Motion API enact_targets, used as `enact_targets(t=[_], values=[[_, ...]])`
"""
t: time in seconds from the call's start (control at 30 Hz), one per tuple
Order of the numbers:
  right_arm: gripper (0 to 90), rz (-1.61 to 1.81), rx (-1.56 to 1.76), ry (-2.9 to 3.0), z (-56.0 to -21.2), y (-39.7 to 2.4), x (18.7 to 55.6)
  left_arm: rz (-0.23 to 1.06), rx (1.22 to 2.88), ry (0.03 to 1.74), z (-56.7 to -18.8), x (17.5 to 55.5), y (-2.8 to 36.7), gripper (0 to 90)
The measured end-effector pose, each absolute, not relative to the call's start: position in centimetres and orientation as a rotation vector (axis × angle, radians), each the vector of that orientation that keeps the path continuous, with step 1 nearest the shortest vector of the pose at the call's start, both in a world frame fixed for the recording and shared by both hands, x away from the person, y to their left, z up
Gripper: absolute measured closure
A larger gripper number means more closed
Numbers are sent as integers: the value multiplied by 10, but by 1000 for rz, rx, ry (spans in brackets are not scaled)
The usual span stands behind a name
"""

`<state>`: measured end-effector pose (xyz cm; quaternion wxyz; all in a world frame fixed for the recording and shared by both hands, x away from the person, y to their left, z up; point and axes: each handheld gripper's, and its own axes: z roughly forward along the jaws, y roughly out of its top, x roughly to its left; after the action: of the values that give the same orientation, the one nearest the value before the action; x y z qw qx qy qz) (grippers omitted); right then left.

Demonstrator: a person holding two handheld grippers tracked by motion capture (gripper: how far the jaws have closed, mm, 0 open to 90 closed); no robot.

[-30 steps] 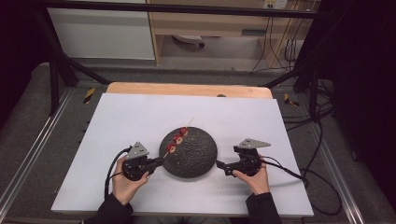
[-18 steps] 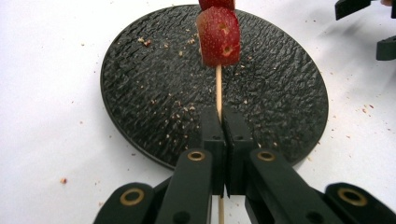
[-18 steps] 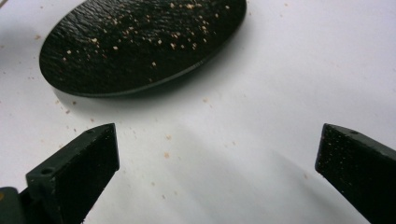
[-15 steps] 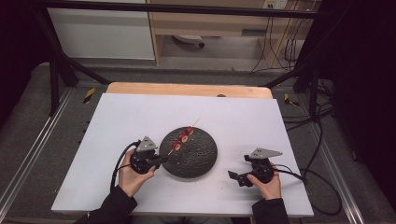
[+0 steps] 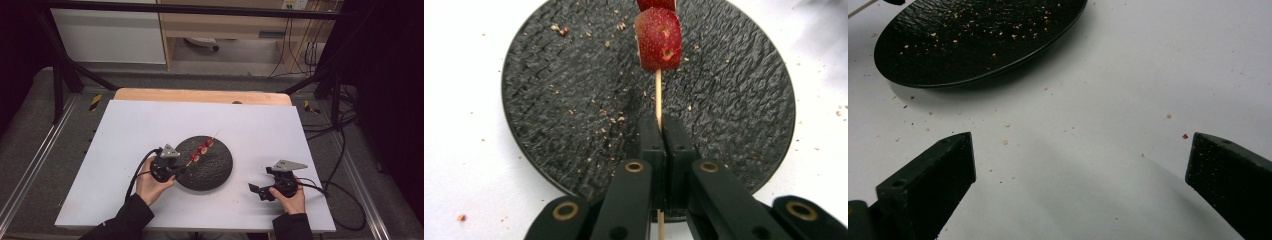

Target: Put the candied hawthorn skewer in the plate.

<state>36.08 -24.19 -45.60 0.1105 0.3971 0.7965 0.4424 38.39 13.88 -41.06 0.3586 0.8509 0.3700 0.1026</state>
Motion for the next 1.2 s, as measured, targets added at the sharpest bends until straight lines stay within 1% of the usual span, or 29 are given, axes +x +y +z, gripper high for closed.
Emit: enact_targets(t=[0.67, 1.07, 1.1, 1.2], values=[[5, 1317, 1165, 2333, -455, -244, 359, 287, 2319, 1016, -423, 392, 121, 884], [5, 1324, 1170, 2326, -454, -245, 359, 290, 2323, 1015, -425, 392, 120, 873], [5, 1325, 1168, 2325, -454, -245, 359, 285, 2318, 1014, -425, 392, 120, 867], [5, 1321, 1171, 2324, -454, -245, 359, 273, 2303, 1000, -425, 392, 122, 802]])
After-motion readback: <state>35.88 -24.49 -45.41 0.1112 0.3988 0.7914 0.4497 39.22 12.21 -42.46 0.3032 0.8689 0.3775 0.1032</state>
